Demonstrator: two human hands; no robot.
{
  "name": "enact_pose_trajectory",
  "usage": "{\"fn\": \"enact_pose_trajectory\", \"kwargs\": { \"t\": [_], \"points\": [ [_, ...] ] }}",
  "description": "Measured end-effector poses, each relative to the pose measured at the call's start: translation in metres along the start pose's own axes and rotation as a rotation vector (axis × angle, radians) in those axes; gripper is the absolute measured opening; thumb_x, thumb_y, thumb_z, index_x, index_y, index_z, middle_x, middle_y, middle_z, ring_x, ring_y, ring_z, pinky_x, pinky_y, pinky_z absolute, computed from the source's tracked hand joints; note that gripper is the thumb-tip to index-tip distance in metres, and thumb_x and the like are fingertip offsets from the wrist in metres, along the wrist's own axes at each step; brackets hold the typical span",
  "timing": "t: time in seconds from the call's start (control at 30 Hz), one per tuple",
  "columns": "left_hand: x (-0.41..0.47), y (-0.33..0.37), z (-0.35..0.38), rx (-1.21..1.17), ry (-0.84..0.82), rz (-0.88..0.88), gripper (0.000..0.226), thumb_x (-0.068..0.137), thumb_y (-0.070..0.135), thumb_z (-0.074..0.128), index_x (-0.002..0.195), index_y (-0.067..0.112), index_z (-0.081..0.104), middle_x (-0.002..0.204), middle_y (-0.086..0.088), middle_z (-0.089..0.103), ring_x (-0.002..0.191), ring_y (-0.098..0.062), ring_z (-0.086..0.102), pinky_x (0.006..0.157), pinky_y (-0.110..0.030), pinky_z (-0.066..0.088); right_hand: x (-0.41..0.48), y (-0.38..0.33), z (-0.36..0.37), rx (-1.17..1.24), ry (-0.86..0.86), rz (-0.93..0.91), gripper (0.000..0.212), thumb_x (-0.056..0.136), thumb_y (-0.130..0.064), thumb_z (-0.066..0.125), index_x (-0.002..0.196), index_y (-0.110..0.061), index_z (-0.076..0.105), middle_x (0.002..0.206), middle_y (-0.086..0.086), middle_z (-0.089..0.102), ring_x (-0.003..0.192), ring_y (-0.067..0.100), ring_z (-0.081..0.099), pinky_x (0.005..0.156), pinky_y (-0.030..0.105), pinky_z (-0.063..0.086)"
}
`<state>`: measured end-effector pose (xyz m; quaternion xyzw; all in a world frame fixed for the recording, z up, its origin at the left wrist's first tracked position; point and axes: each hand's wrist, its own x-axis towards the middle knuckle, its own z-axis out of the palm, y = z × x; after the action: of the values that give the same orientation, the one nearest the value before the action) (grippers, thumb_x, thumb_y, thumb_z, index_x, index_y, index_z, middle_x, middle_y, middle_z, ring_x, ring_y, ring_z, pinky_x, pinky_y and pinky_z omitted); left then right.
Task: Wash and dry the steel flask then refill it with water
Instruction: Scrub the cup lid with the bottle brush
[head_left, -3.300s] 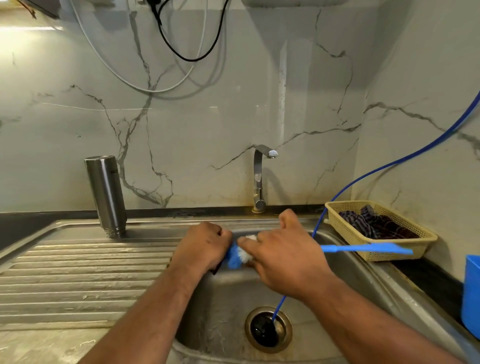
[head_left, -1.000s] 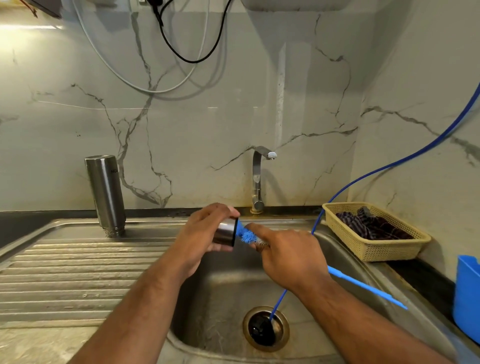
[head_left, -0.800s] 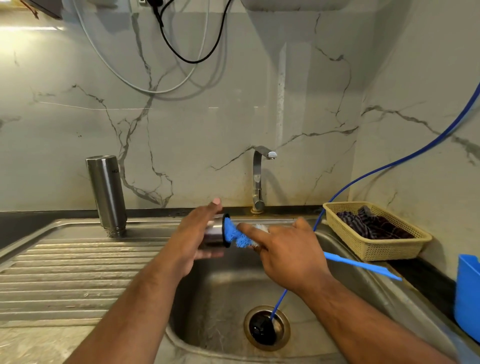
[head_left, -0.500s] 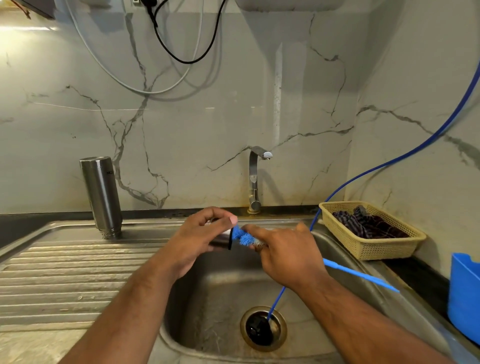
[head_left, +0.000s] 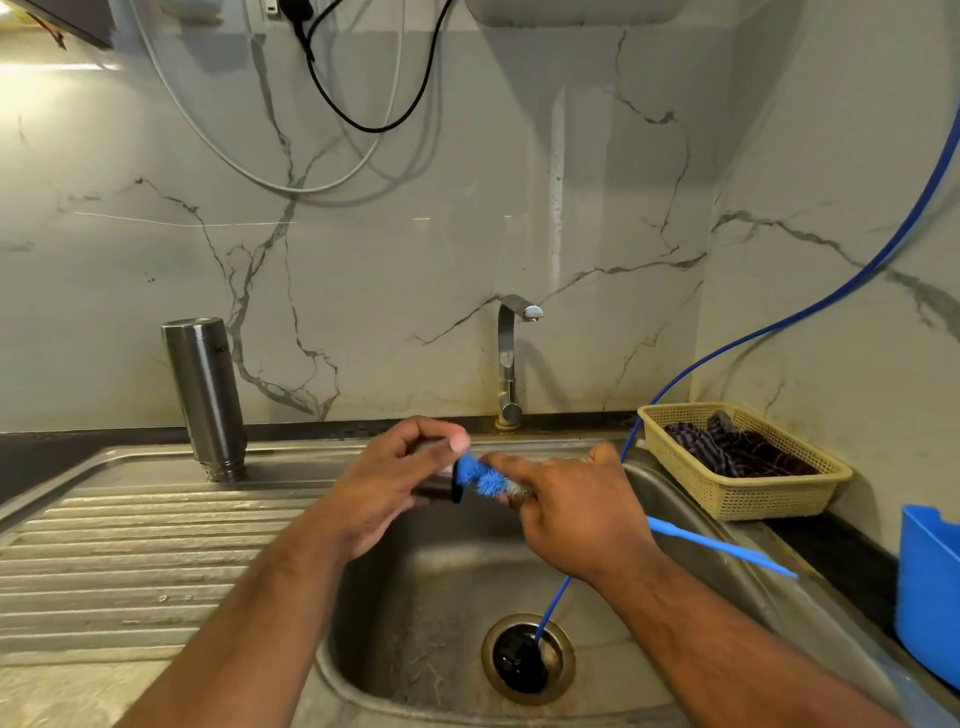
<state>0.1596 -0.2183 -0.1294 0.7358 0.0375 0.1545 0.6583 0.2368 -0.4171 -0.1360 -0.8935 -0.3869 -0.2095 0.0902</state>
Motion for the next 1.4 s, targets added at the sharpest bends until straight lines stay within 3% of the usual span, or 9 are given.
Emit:
{"fn": "enact_pose_trajectory", "kwargs": {
  "t": [0.2,0.4,0.53,0.63,0.77,0.93,1.1,1.23,1.4],
  "points": [
    [0.002,-0.003,-0.005,-0.26,0.141,0.004,0.058,0.08,0.064,0.064,0.107,0.013,0.074,0.117,-0.009,0.072,0.115,-0.032,0.065,0.101,-0.052,0.052,-0.001,-0.004,-0.003,-0.071,0.036,-0.063,0.054,0.105,-0.035,0.036,0.154,-0.051,0.017,0.083,-0.004,0.06,0.078,0.019,0.054,0.097,0.046,0.028],
    [-0.009,-0.011,0.0,0.185,0.021,-0.204,0.079,0.085,0.083,0.033,0.112,0.021,0.073,0.09,-0.012,0.072,0.066,-0.013,0.057,0.056,-0.026,0.046,-0.003,-0.002,-0.003,-0.063,0.01,-0.029,0.055,0.106,-0.036,0.036,0.154,-0.052,0.014,0.084,-0.007,0.055,0.081,0.017,0.052,0.101,0.047,0.025],
    [-0.003,-0.004,-0.001,0.053,0.013,-0.002,0.048,0.08,0.047,0.076,0.12,0.022,0.069,0.121,-0.011,0.069,0.104,-0.022,0.069,0.085,-0.039,0.06,-0.002,0.003,-0.004,0.018,0.007,0.049,0.057,0.105,-0.037,0.04,0.154,-0.053,0.017,0.082,-0.01,0.057,0.084,0.012,0.053,0.104,0.044,0.026],
    [0.0,0.001,-0.001,-0.171,0.048,0.03,0.046,0.08,0.045,0.077,0.111,0.011,0.074,0.122,-0.008,0.072,0.119,-0.029,0.065,0.103,-0.051,0.052,-0.003,0.004,-0.006,0.002,0.033,0.038,0.056,0.104,-0.038,0.04,0.154,-0.054,0.019,0.078,-0.01,0.055,0.078,0.013,0.049,0.1,0.044,0.028],
    [-0.001,-0.001,-0.004,-0.289,0.194,-0.061,0.053,0.088,0.058,0.058,0.113,0.012,0.07,0.119,-0.014,0.072,0.111,-0.032,0.07,0.099,-0.05,0.054,-0.004,-0.001,-0.004,-0.054,0.075,-0.042,0.054,0.105,-0.038,0.04,0.152,-0.053,0.019,0.078,-0.007,0.054,0.074,0.017,0.051,0.097,0.046,0.029],
    [-0.006,-0.011,-0.004,0.021,-0.031,-0.319,0.071,0.095,0.074,0.031,0.123,0.02,0.068,0.098,-0.014,0.072,0.071,-0.017,0.06,0.062,-0.03,0.048,-0.004,0.002,0.001,-0.066,0.074,-0.022,0.055,0.104,-0.038,0.042,0.152,-0.054,0.02,0.084,-0.008,0.058,0.079,0.016,0.053,0.097,0.046,0.027],
    [-0.001,-0.004,-0.003,0.015,-0.028,-0.088,0.025,0.097,0.024,0.064,0.121,0.024,0.069,0.126,-0.012,0.066,0.112,-0.031,0.064,0.086,-0.041,0.057,-0.002,0.01,0.001,0.079,-0.029,0.081,0.054,0.105,-0.046,0.041,0.153,-0.057,0.02,0.105,-0.01,0.07,0.093,0.011,0.054,0.103,0.043,0.029],
    [0.001,-0.002,-0.002,-0.248,0.062,-0.047,0.041,0.089,0.041,0.069,0.119,0.012,0.07,0.125,-0.011,0.07,0.118,-0.033,0.065,0.103,-0.053,0.051,-0.005,0.007,-0.004,0.052,0.001,0.047,0.055,0.105,-0.042,0.04,0.154,-0.057,0.018,0.096,-0.011,0.063,0.087,0.01,0.049,0.099,0.041,0.028],
    [-0.003,-0.013,-0.007,-0.058,0.06,-0.337,0.07,0.087,0.074,0.047,0.118,0.016,0.069,0.107,-0.016,0.074,0.081,-0.024,0.067,0.068,-0.033,0.054,-0.005,0.003,-0.001,-0.01,0.059,-0.023,0.057,0.105,-0.041,0.04,0.152,-0.059,0.015,0.091,-0.01,0.058,0.087,0.013,0.053,0.101,0.045,0.026]
  ]
}}
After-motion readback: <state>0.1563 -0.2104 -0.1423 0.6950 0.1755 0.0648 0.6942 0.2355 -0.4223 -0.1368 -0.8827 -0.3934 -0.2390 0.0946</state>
